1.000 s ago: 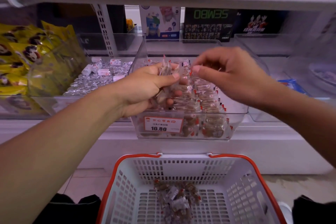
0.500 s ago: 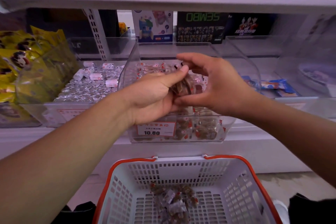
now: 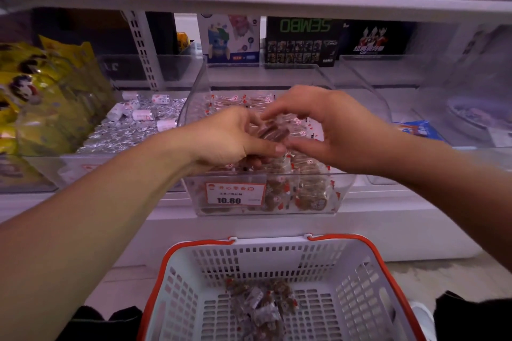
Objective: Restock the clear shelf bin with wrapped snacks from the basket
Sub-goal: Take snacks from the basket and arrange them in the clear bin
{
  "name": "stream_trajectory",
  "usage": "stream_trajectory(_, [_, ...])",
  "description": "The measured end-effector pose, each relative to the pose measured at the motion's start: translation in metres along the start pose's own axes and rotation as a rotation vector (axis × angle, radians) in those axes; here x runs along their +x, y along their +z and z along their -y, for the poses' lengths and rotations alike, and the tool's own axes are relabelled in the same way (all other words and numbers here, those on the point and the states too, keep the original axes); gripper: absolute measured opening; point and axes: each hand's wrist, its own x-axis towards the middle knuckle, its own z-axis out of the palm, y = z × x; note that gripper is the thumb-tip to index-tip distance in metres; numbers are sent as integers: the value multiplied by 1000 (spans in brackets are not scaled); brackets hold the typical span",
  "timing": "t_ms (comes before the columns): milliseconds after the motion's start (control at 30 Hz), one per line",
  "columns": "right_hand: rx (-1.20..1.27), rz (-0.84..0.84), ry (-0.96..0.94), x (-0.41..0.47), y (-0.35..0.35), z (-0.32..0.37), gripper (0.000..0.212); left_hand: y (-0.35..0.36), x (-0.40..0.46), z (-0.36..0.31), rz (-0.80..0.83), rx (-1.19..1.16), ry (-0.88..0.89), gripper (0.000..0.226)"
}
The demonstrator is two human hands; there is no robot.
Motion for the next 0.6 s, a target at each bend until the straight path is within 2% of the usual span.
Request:
stream_trajectory(133, [-295,76,17,7,3,8,37,0,2,-2,-29,6,15,41])
stream_trajectory(233, [-307,141,132,20,-11,-3,39,-6,6,-4,-96,-100,30,60])
stream_trajectory(267, [-285,147,193,28,-17,-15,40,-8,9,-2,-172,1,52,65])
stream_trajectory(367, [-417,222,340,58,-28,-63,36,-14,19,15,-405,562,185,62])
stream_trajectory(400, [-466,271,379,69,-25,-77,36,-14,22,22,-394,693,221,59])
stream_trajectory(467, [-509,356,437,87,-11,-96,38,-13,29,34,-269,868,205,56])
stream_trajectory(600, [-567,415,479,112,21,-119,32,-15,40,43,-102,983,49,66])
